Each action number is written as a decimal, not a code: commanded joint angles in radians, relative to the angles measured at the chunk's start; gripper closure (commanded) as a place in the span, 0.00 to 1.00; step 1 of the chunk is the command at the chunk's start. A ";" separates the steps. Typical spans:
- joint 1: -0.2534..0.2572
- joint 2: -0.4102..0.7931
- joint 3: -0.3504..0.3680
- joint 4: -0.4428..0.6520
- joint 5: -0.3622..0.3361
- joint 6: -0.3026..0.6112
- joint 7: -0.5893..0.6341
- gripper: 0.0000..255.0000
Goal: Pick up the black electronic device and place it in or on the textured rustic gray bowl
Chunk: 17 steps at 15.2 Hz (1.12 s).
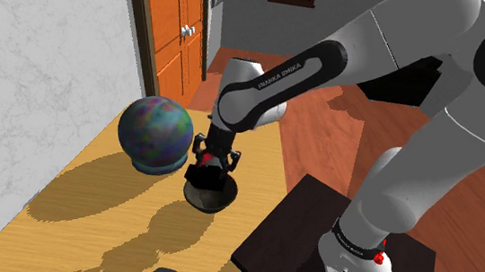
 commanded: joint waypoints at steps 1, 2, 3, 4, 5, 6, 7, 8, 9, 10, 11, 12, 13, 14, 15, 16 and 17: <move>0.002 0.022 0.003 -0.007 0.006 0.030 -0.007 1.00; 0.003 0.034 0.004 -0.011 0.010 0.045 -0.011 1.00; 0.005 0.046 0.005 -0.015 0.013 0.061 -0.016 1.00; 0.006 0.058 0.006 -0.019 0.017 0.077 -0.021 1.00; 0.007 0.070 0.008 -0.022 0.021 0.092 -0.026 1.00; 0.008 0.083 0.008 -0.025 0.025 0.108 -0.031 1.00; 0.009 0.096 0.009 -0.028 0.029 0.124 -0.036 1.00; 0.010 0.110 0.010 -0.031 0.033 0.139 -0.042 1.00; 0.012 0.123 0.011 -0.033 0.037 0.155 -0.047 1.00; 0.013 0.137 0.012 -0.035 0.042 0.171 -0.053 1.00; 0.014 0.151 0.013 -0.037 0.046 0.186 -0.059 1.00; 0.015 0.166 0.014 -0.039 0.051 0.202 -0.065 1.00; 0.016 0.180 0.014 -0.040 0.056 0.217 -0.071 1.00; 0.017 0.191 0.015 -0.040 0.059 0.229 -0.076 1.00; 0.017 0.191 0.015 -0.041 0.059 0.229 -0.076 1.00; 0.017 0.191 0.015 -0.040 0.059 0.229 -0.076 1.00; 0.017 0.191 0.015 -0.040 0.059 0.229 -0.076 1.00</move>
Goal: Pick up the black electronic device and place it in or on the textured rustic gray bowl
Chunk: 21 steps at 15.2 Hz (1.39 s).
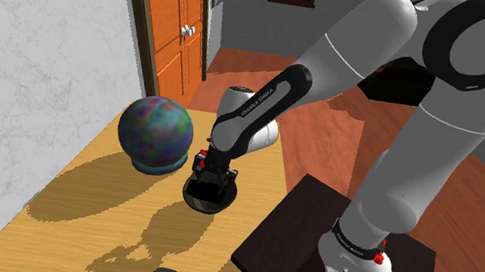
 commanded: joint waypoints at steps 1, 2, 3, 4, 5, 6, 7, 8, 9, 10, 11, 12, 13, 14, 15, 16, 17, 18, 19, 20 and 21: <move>0.000 0.002 0.000 0.000 0.001 0.002 -0.001 1.00; 0.000 0.002 0.000 0.000 0.001 0.002 -0.001 1.00; 0.000 0.002 0.000 0.000 0.001 0.002 -0.001 1.00; 0.000 0.002 0.000 0.000 0.001 0.002 -0.001 1.00; 0.000 0.002 0.000 0.000 0.001 0.002 -0.001 0.00; 0.000 0.002 0.000 0.000 0.000 0.002 -0.001 0.00; 0.000 0.002 0.000 0.000 0.000 0.002 -0.001 0.00; 0.000 0.002 0.000 0.000 0.000 0.002 -0.001 0.00; 0.000 0.002 0.000 0.000 0.000 0.002 -0.001 0.00; 0.000 0.002 0.000 0.000 0.000 0.002 -0.001 0.00; -0.005 -0.038 -0.005 -0.002 -0.008 -0.038 0.006 0.00; -0.011 -0.076 -0.011 -0.002 -0.017 -0.077 0.012 0.00; -0.017 -0.113 -0.017 0.000 -0.026 -0.117 0.018 0.00; -0.021 -0.141 -0.023 0.002 -0.033 -0.149 0.022 0.00; -0.021 -0.141 -0.023 0.002 -0.033 -0.149 0.022 0.00; -0.021 -0.141 -0.023 0.002 -0.033 -0.149 0.022 0.00; -0.021 -0.141 -0.023 0.002 -0.033 -0.149 0.022 0.00; -0.021 -0.141 -0.023 0.002 -0.033 -0.149 0.022 0.00; -0.021 -0.141 -0.023 0.002 -0.033 -0.149 0.022 0.00; -0.021 -0.141 -0.023 0.002 -0.033 -0.149 0.022 0.00; -0.021 -0.141 -0.023 0.002 -0.033 -0.149 0.022 0.00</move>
